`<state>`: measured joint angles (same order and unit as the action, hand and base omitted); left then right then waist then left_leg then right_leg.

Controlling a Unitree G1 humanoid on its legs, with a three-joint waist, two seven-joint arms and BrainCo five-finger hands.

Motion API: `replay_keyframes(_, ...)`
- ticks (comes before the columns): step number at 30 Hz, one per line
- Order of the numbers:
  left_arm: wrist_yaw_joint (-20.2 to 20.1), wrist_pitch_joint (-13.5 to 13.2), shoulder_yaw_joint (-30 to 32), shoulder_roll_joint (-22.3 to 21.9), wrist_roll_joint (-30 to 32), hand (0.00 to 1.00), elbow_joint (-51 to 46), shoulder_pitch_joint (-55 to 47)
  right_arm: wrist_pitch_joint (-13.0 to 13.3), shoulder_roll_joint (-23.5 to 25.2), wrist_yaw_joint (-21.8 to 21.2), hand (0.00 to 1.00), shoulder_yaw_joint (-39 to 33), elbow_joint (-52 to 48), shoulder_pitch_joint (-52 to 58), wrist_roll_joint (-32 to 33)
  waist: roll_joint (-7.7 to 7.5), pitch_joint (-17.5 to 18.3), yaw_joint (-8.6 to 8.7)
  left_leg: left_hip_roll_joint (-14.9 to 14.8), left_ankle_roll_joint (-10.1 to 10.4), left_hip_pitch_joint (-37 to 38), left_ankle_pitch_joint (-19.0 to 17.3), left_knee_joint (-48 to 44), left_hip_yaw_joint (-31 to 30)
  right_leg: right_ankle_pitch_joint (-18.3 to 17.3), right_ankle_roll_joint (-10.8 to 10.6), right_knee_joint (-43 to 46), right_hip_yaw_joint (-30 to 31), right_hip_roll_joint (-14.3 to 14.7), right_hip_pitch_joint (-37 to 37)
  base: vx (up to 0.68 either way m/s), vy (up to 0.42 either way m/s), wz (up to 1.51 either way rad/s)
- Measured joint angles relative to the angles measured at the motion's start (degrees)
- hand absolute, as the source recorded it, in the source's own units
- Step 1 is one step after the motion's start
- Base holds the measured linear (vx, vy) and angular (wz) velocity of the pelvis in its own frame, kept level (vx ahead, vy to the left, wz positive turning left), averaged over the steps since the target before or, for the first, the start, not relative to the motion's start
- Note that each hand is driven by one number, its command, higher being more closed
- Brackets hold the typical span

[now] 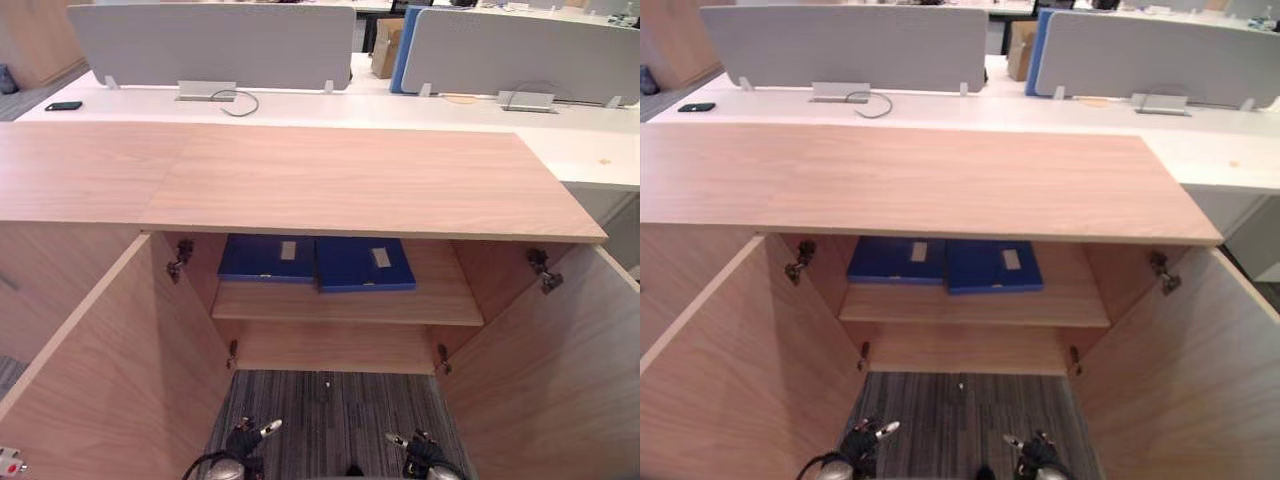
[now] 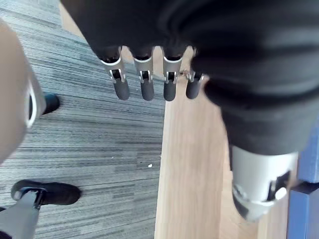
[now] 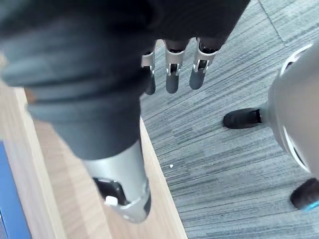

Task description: Walk over to the cabinet, pick up the folder, carry it to the office cabinet, place the folder inside the office cabinet, then close the office cabinet door

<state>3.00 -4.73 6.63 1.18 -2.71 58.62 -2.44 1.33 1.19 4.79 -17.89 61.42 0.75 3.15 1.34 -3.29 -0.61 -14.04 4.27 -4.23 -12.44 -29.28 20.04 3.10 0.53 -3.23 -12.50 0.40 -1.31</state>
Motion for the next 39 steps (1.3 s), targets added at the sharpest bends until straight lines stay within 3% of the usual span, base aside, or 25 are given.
replay_keyframes(1, 0.1, -0.1, 1.6, -0.1, -0.2, 0.00, -0.4, -0.1, 0.1, -0.2, 0.0, 0.00, 0.0, -0.3, 0.0, 0.0, 0.41, -0.5, -0.29, -1.0, -0.7, -1.6, 0.4, -4.3, -0.7, -0.3, 0.2, 1.0, 0.6, 0.2, 0.0, -0.08, -0.025, -0.66)
replay_keyframes(2, 0.4, -0.2, 5.3, -0.5, -1.0, 0.00, -0.4, -0.6, 0.1, -0.9, 0.4, 0.00, 1.0, -0.8, 0.0, 0.0, 1.45, -1.7, -0.62, -2.3, -3.8, -4.5, 2.2, -12.1, -3.2, -1.2, 0.6, 3.1, 1.8, 0.5, 0.1, -0.05, -0.020, -0.65)
replay_keyframes(3, 0.9, -0.3, 7.7, -0.9, -2.2, 0.00, -0.6, -1.5, 0.2, -1.7, 0.7, 0.00, 1.8, -1.2, 0.1, 0.0, 1.91, -2.5, -0.67, -2.4, -4.5, -6.6, 5.2, -17.7, -5.4, -2.2, 0.6, 5.1, 3.2, 0.2, 0.0, -0.04, -0.002, -0.61)
replay_keyframes(4, 1.1, -0.3, 9.0, -1.1, -3.3, 0.00, -0.8, -2.3, 0.2, -2.0, 1.0, 0.00, 1.8, -1.3, 0.2, 0.0, 1.47, -2.7, -0.78, -2.3, -4.2, -7.3, 5.5, -19.1, -5.9, -2.5, 0.7, 5.7, 3.8, -0.1, 0.1, -0.02, 0.044, -0.44)
replay_keyframes(5, 1.6, -0.8, 11.5, -1.9, -4.2, 0.00, -1.2, -3.0, 0.2, -2.5, 1.6, 0.00, 1.7, -1.8, 0.6, 0.0, 2.00, -2.9, -0.87, -1.4, -3.7, -8.1, 4.0, -19.2, -6.8, -2.6, 0.7, 5.8, 4.8, -0.6, 0.0, 0.00, 0.064, -0.27)
replay_keyframes(8, 1.7, -1.1, 15.9, -3.5, -6.3, 0.00, -1.5, -3.4, 0.2, -3.0, 1.6, 0.00, 1.7, -1.9, 1.0, 0.1, 2.30, -3.3, -1.67, 1.3, -2.6, -8.6, 1.4, -11.3, -7.5, -2.7, 0.6, 5.8, 6.2, -1.7, 0.5, -0.01, 0.118, -0.23)
replay_keyframes(10, 1.7, -1.1, 18.6, -5.0, -6.4, 0.00, -2.1, -4.3, 0.3, -3.3, 1.6, 0.00, 2.4, -2.1, 1.3, 0.2, 3.15, -3.0, -1.82, 2.5, -2.2, -5.2, 1.5, 4.5, -7.7, -2.8, -0.3, 5.8, 6.5, -1.5, 1.3, -0.02, 0.191, -0.32)
replay_keyframes(11, 1.7, -1.1, 18.7, -5.2, -6.7, 0.00, -1.9, -4.3, 0.4, -3.3, 1.6, 0.00, 2.4, -2.1, 1.3, 0.2, 3.16, -2.9, -1.82, 2.6, -1.2, -4.9, 2.6, 5.3, -7.8, -2.6, -0.7, 5.6, 6.7, -1.5, 1.3, 0.02, 0.236, -0.42)
replay_keyframes(13, 1.7, -0.9, 19.8, -5.1, -6.8, 0.00, -2.0, -4.5, 0.4, -3.1, 1.6, 0.00, 3.7, -2.2, 1.8, 0.2, 2.62, -2.2, -2.03, 4.3, -1.3, -3.0, 3.5, 9.3, -5.4, -2.1, -1.6, 4.2, 7.0, -2.9, 0.1, 0.12, 0.201, -0.29)
replay_keyframes(14, 1.7, -1.0, 19.8, -5.2, -6.6, 0.00, -2.1, -4.6, 0.4, -3.1, 1.5, 0.00, 4.5, -2.2, 2.4, 0.2, 1.58, -1.5, -1.96, 7.2, -2.1, -1.2, 4.1, 13.0, -3.7, -2.1, -1.6, 4.4, 6.6, -5.7, 0.1, 0.17, 0.172, -0.15)
replay_keyframes(21, 2.3, -1.0, 11.7, -3.7, -5.4, 0.00, -1.9, -4.4, -0.3, -3.2, 1.5, 0.00, 4.4, -0.8, 3.3, -1.8, 0.75, 2.2, -2.10, 12.9, -3.8, 3.3, 6.8, 21.6, -3.2, -4.2, -6.7, 5.3, 6.2, -10.5, 0.2, 0.19, 0.132, 0.03)
replay_keyframes(22, 2.3, -1.0, 10.3, -3.5, -5.4, 0.00, -1.9, -4.2, -0.3, -3.2, 1.5, 0.00, 4.3, -0.6, 2.8, -2.3, 0.75, 2.2, -2.10, 13.5, -4.2, 4.3, 6.6, 22.5, -3.2, -5.7, -6.8, 7.7, 6.2, -11.2, 0.6, 0.24, 0.117, -0.03)
replay_keyframes(25, 2.3, -1.1, 6.9, -3.0, -5.5, 0.00, -2.0, -3.7, -0.8, -3.2, 1.6, 0.00, 4.0, -0.7, 0.9, -2.3, 1.14, 1.3, -2.12, 13.5, -4.8, 8.6, 6.3, 23.6, -3.3, -8.8, -4.8, 29.3, 5.9, -12.6, 8.0, 0.22, 0.156, 0.06)
replay_keyframes(26, 2.3, -1.1, 5.9, -2.3, -5.3, 0.00, -2.1, -3.3, -0.8, -2.9, 1.7, 0.00, 4.1, -1.2, 0.5, -2.2, 0.79, 0.6, -1.76, 13.6, -5.3, 10.7, 5.9, 23.7, -3.9, -9.5, -3.8, 38.6, 4.2, -14.5, 11.0, 0.12, 0.062, 0.24)
replay_keyframes(28, 2.3, -1.1, 5.3, -1.4, -4.6, 0.00, -2.1, -3.5, -0.7, -1.8, 2.4, 0.00, 6.3, -2.6, 0.4, -1.9, -0.38, 0.5, -1.30, 13.4, -5.4, 12.7, 5.6, 24.3, -5.2, -12.2, -3.5, 41.6, 1.3, -15.5, 12.7, 0.15, 0.034, 0.43)
replay_keyframes(32, 2.3, -1.1, 4.9, -0.6, -4.2, 0.00, -2.1, -4.2, -0.6, 0.3, 3.2, 0.00, 9.4, -5.7, -0.1, -1.5, -0.97, -0.1, -1.18, 12.4, -4.3, 12.5, 4.3, 23.1, -6.7, -11.6, -3.9, 30.7, 1.9, -13.1, 12.9, 0.15, -0.114, 0.29)
replay_keyframes(33, 2.4, -1.2, 5.7, 0.2, -4.3, 0.00, -3.3, -4.9, -0.4, 1.8, 4.0, 0.00, 11.8, -9.7, 0.0, -1.8, -2.86, -1.3, -1.32, 12.6, -2.9, 10.6, 0.9, 17.7, -7.4, -6.1, -4.5, 23.3, 2.0, -12.2, 11.6, 0.12, -0.214, 0.06)
replay_keyframes(34, 2.4, -1.2, 6.1, 0.0, -4.3, 0.00, -3.5, -4.8, -0.3, 1.6, 4.3, 0.00, 12.5, -10.6, -0.1, -2.1, -2.30, -1.9, -1.68, 11.6, -2.5, 9.6, -0.8, 15.1, -7.5, -6.8, -5.1, 23.2, 1.6, -12.0, 11.2, 0.10, -0.205, -0.03)
replay_keyframes(36, 2.4, -1.3, 7.1, -2.0, -4.1, 0.00, -5.3, -5.6, -0.1, 1.1, 5.0, 0.00, 13.5, -15.0, -0.7, -2.6, 0.72, -2.7, -1.94, 5.9, -0.8, 4.8, -5.5, 5.3, -7.5, -6.4, -4.4, 21.4, 0.3, -7.4, 10.3, 0.06, -0.174, -0.17)
replay_keyframes(39, 2.2, -1.4, 7.8, -2.6, -4.3, 0.00, -7.2, -5.8, 0.0, 0.9, 5.8, 0.00, 13.7, -21.4, -1.7, -4.6, 0.84, -3.6, -2.06, 2.5, 0.6, 2.5, -7.8, 2.3, -7.4, -6.5, -3.5, 20.8, 0.1, -4.1, 11.6, -0.02, -0.093, -0.18)
